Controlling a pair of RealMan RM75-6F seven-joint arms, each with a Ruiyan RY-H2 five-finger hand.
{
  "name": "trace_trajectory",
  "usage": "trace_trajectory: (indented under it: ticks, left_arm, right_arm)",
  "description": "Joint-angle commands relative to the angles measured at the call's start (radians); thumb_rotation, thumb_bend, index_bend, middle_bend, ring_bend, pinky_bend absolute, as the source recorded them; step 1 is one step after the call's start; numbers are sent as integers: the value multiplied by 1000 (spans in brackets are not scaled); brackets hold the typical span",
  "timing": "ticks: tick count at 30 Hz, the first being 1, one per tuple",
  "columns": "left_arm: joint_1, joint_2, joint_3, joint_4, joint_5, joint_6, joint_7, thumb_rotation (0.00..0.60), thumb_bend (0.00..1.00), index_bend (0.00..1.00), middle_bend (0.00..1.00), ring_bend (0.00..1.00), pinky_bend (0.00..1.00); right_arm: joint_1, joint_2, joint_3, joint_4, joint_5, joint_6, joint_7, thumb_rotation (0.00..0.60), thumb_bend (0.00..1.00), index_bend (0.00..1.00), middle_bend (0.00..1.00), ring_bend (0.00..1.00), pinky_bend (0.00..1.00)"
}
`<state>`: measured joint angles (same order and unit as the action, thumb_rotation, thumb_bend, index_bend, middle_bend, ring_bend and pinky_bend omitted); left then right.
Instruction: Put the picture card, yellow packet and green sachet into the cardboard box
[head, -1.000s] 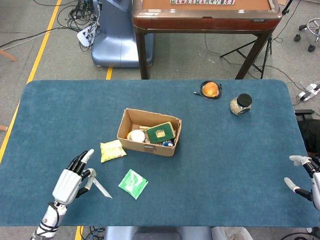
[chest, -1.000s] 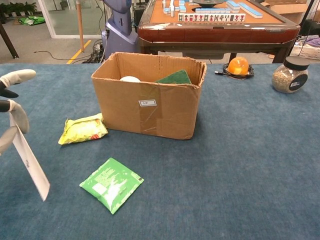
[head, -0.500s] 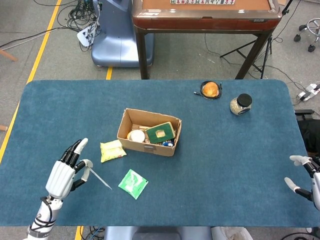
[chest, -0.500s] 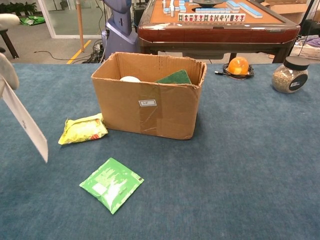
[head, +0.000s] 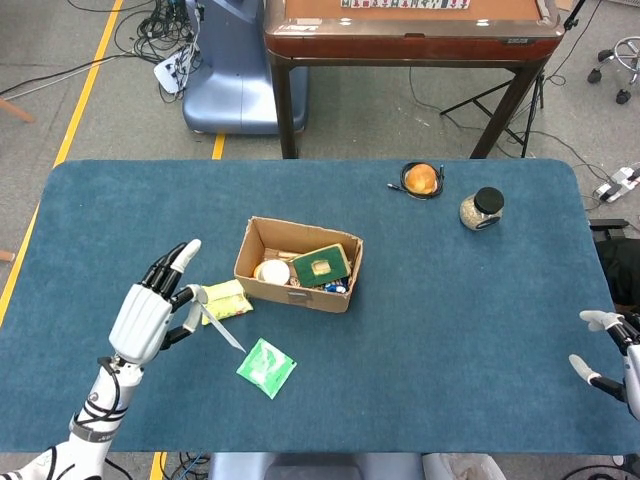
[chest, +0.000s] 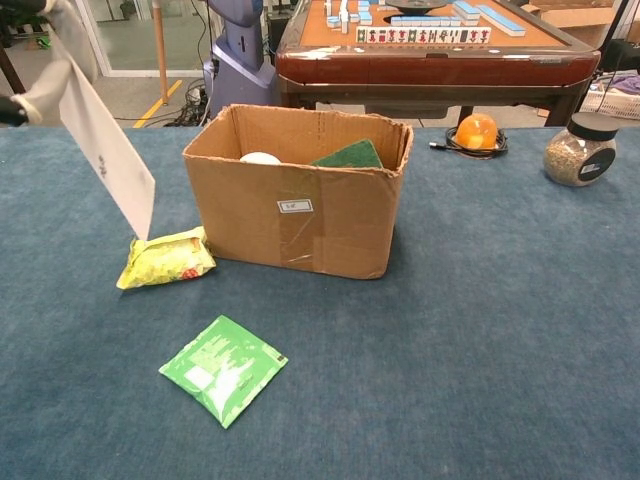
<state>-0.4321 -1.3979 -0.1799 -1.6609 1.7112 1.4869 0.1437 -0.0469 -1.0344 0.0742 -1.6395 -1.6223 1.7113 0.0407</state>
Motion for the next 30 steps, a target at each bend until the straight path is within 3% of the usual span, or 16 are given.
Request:
trace_trajectory:
  ticks: [1, 6, 19, 30]
  left_arm:
    - [-34, 0, -47, -45, -56, -41, 63, 600, 507, 667, 0, 0, 165]
    - [-65, -48, -102, -74, -141, -65, 182, 600, 507, 670, 0, 0, 165]
    - [-179, -188, -229, -31, -318, -93, 327, 600, 507, 675, 0, 0, 165]
    - [-288, -315, -272, 102, -423, -125, 392, 600, 507, 680, 0, 0, 165]
  right_arm:
    - [0, 0, 0, 1, 0, -1, 1, 600, 49, 388, 480, 360, 416]
    - [2, -1, -2, 1, -1, -5, -1, 600, 49, 388, 480, 360, 416]
    - [6, 1, -3, 3, 2, -15, 5, 600, 48, 389, 480, 359, 416]
    - [11, 2, -3, 3, 7, -27, 3, 600, 49, 388, 480, 360, 416]
